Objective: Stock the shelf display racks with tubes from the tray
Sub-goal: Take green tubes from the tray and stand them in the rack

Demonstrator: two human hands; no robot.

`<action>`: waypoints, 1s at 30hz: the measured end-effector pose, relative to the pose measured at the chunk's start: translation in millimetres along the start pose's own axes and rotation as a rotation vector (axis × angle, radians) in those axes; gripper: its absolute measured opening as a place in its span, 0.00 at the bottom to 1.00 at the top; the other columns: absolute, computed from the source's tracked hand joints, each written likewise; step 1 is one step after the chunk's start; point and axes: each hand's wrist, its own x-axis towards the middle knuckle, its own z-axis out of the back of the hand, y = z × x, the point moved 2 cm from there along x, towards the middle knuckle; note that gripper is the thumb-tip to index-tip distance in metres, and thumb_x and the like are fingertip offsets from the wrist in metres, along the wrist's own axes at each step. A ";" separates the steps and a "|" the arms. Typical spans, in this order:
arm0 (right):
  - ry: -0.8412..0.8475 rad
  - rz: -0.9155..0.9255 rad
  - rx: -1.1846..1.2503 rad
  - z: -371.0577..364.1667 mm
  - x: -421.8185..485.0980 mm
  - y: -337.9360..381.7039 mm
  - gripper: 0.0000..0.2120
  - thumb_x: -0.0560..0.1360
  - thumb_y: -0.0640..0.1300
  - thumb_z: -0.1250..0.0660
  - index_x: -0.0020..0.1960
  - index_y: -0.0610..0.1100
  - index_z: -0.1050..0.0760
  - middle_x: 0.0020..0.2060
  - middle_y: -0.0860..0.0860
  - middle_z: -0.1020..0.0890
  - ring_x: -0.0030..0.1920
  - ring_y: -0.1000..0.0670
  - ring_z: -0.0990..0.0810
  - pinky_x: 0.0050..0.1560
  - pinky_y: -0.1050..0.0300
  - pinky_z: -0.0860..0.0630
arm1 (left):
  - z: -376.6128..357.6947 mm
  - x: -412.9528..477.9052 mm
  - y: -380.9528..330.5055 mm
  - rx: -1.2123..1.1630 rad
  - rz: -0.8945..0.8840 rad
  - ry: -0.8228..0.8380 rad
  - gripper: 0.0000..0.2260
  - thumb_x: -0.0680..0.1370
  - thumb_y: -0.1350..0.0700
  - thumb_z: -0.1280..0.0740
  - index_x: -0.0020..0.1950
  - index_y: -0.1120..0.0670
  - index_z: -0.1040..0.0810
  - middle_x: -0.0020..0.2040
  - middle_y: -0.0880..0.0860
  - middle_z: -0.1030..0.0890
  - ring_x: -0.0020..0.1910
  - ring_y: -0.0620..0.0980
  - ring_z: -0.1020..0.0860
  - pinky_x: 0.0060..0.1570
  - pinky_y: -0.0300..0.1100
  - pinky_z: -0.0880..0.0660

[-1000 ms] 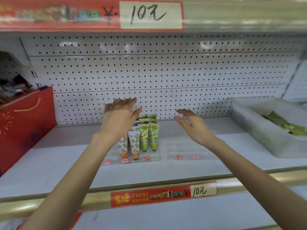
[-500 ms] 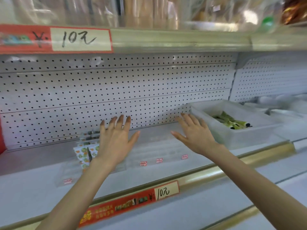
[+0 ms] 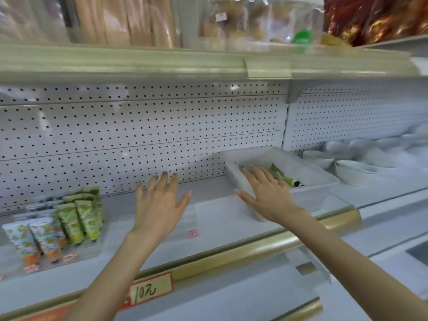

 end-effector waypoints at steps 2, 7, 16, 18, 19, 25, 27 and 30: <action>-0.005 0.013 -0.006 0.2 -0.2 -18.5 0.42 0.68 0.71 0.67 0.76 0.50 0.50 0.76 0.51 0.48 0.76 0.49 0.50 0.73 0.43 0.51 | -5.2 1.9 -16.2 -0.016 0.020 0.016 0.28 0.79 0.38 0.53 0.76 0.51 0.47 0.76 0.52 0.44 0.75 0.51 0.47 0.71 0.55 0.50; 0.000 0.003 0.021 -1.1 1.7 -57.8 0.31 0.78 0.64 0.54 0.76 0.50 0.49 0.76 0.51 0.47 0.76 0.48 0.49 0.73 0.44 0.51 | -12.9 7.6 -46.0 -0.084 0.043 0.037 0.28 0.79 0.39 0.52 0.76 0.51 0.45 0.76 0.52 0.42 0.74 0.51 0.45 0.71 0.54 0.49; 0.055 -0.070 0.044 -3.6 47.2 -105.0 0.31 0.78 0.64 0.54 0.76 0.49 0.49 0.76 0.50 0.48 0.75 0.47 0.48 0.72 0.42 0.49 | -19.5 54.6 -59.0 -0.079 0.063 0.059 0.28 0.79 0.39 0.51 0.75 0.51 0.44 0.75 0.52 0.41 0.74 0.52 0.44 0.71 0.56 0.50; 0.069 -0.089 0.056 -4.9 59.7 -112.1 0.31 0.78 0.64 0.53 0.76 0.49 0.49 0.76 0.51 0.48 0.75 0.46 0.47 0.73 0.42 0.48 | -23.4 68.5 -60.0 -0.088 0.048 0.072 0.27 0.80 0.39 0.52 0.75 0.51 0.45 0.76 0.51 0.42 0.74 0.52 0.45 0.71 0.55 0.51; 0.074 -0.094 0.060 -6.0 66.4 -115.3 0.31 0.78 0.63 0.53 0.76 0.48 0.49 0.76 0.50 0.47 0.75 0.46 0.47 0.72 0.42 0.48 | -25.9 76.2 -61.3 -0.102 0.041 0.080 0.27 0.80 0.40 0.52 0.76 0.51 0.46 0.76 0.50 0.43 0.74 0.51 0.46 0.72 0.54 0.52; 0.115 -0.139 0.044 -19.6 105.3 -137.9 0.31 0.79 0.63 0.53 0.76 0.48 0.50 0.76 0.50 0.48 0.75 0.44 0.46 0.72 0.44 0.45 | -44.7 120.3 -79.6 -0.102 -0.022 0.165 0.26 0.80 0.40 0.54 0.76 0.49 0.49 0.77 0.48 0.48 0.75 0.49 0.50 0.73 0.52 0.56; 0.117 -0.159 0.055 -22.8 113.4 -145.1 0.29 0.79 0.61 0.52 0.76 0.46 0.49 0.76 0.49 0.47 0.74 0.45 0.45 0.71 0.46 0.43 | -50.7 131.9 -85.2 -0.091 -0.056 0.176 0.26 0.80 0.40 0.54 0.76 0.49 0.50 0.77 0.48 0.48 0.75 0.49 0.50 0.73 0.52 0.55; 0.178 -0.183 0.084 -29.6 126.3 -156.7 0.29 0.80 0.59 0.53 0.76 0.46 0.50 0.76 0.49 0.48 0.74 0.45 0.45 0.71 0.45 0.43 | -56.7 141.9 -92.8 -0.114 -0.099 0.174 0.25 0.80 0.41 0.54 0.75 0.49 0.48 0.76 0.48 0.46 0.75 0.49 0.48 0.73 0.52 0.54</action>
